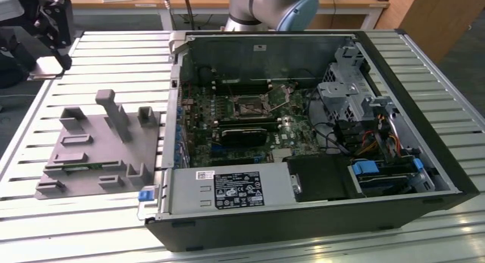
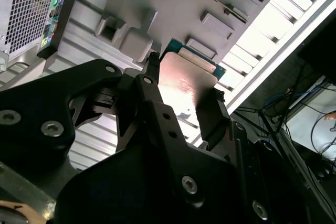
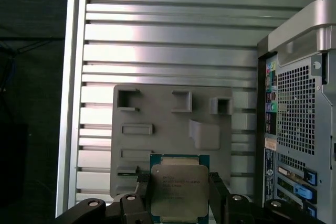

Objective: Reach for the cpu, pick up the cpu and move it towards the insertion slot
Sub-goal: 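Pick up the cpu and move it towards the insertion slot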

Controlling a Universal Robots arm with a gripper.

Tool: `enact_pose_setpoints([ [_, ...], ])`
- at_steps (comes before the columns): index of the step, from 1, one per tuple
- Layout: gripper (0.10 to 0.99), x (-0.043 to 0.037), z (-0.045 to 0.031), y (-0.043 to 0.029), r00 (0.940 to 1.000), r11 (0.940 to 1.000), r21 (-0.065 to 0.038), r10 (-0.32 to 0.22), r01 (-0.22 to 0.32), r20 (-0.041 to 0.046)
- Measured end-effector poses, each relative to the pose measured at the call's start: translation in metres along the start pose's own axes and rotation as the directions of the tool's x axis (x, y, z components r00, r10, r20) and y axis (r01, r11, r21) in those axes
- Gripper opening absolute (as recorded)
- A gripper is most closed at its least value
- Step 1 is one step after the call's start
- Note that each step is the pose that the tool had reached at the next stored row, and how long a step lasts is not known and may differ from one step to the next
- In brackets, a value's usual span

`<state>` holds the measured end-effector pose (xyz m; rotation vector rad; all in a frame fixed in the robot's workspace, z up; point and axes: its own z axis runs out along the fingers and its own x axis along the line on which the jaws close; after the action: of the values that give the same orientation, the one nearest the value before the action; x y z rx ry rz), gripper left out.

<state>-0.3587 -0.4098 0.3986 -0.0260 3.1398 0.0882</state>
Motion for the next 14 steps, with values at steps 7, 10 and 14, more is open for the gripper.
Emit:
enact_pose_setpoints([
  [7,0.533,-0.0073,0.0000,-0.0001,1.0000,1.0000,0.000,0.000,0.000,0.0000],
  [10,0.533,-0.0106,0.0000,-0.0002,1.0000,1.0000,0.000,0.000,0.000,0.0001],
  [14,0.533,-0.0148,0.0000,-0.0002,1.0000,1.0000,0.000,0.000,0.000,0.0001],
])
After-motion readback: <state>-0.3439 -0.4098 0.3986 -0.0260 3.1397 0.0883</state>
